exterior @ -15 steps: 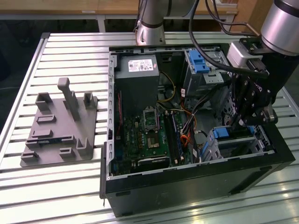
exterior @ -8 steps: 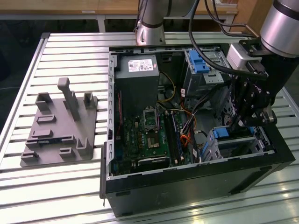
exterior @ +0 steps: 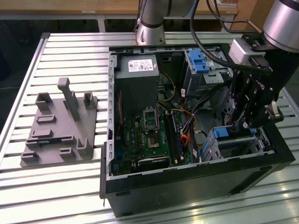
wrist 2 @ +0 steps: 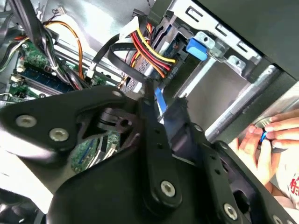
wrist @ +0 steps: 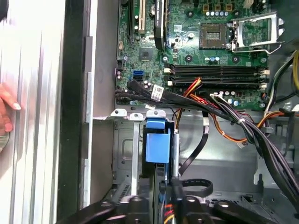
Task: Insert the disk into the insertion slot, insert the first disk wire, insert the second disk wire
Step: 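Insert the second disk wire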
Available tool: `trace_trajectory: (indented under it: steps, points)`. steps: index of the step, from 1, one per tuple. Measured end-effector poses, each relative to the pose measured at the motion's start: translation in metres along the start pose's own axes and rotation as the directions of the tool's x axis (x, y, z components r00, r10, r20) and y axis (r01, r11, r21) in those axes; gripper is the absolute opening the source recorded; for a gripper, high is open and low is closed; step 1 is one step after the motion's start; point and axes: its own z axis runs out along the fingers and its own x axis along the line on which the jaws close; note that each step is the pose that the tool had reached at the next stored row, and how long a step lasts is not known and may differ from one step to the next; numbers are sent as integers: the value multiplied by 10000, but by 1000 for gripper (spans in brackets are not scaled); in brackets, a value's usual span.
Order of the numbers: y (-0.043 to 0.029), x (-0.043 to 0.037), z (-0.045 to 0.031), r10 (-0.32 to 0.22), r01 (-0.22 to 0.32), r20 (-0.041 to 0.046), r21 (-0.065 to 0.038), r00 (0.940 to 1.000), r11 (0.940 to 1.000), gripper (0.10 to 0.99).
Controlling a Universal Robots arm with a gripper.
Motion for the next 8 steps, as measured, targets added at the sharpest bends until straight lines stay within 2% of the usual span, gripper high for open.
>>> trace_trajectory:
  steps: [2, 3, 8]
  points:
    - [2, 8, -90, 0, 0, 7, 0, 10000, 10000, 333]
    - [3, 12, -135, 1, -1, 11, 1, 10000, 10000, 400]
    - [9, 31, -358, 31, -31, 14, -2, 10000, 10000, 400]
